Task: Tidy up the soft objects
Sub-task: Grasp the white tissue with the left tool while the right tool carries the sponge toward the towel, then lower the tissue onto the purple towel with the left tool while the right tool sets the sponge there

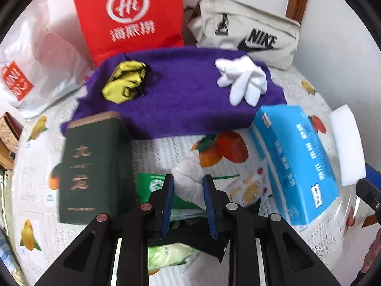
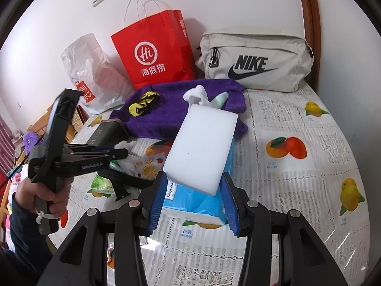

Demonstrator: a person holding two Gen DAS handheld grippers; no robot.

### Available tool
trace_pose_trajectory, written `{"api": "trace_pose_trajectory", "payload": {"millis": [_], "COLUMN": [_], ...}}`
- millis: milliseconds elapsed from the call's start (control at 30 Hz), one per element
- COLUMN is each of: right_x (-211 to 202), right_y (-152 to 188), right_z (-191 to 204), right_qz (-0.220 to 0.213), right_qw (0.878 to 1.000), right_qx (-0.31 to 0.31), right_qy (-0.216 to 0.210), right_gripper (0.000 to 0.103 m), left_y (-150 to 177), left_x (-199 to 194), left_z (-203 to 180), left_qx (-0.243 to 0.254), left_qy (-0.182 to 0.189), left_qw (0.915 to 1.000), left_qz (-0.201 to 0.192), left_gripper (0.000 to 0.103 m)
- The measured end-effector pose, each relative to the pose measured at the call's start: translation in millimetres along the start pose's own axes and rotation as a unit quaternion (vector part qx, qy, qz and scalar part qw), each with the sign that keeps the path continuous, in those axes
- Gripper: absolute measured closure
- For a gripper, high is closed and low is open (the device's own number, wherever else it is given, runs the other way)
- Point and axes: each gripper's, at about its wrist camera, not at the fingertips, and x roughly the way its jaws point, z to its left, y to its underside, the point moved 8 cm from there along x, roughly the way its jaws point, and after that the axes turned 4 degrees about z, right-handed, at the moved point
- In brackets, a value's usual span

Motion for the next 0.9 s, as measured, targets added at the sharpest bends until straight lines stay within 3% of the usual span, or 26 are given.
{"api": "trace_pose_trajectory", "payload": {"millis": [400,567,900], "right_x": [-11,-10,-3], "right_y": [-13,-26,-69], "right_z": [31,39,39], "right_qz": [-0.011,-0.014,-0.029], "right_qw": [0.999,0.999,0.999], "right_qx": [-0.027,-0.036,-0.040], "right_qy": [-0.018,-0.022,-0.016], "right_gripper": [0.058,0.058,0.058], "left_y": [-4,-10,-31], "left_x": [-65,-73,-82], "left_z": [36,43,58], "left_qx": [-0.032,-0.051,-0.063], "left_qy": [-0.010,0.010,0.011], "left_qw": [0.9980,0.9969,0.9951], "left_qz": [-0.054,-0.060,-0.076], "left_gripper": [0.079,0.079,0.079]}}
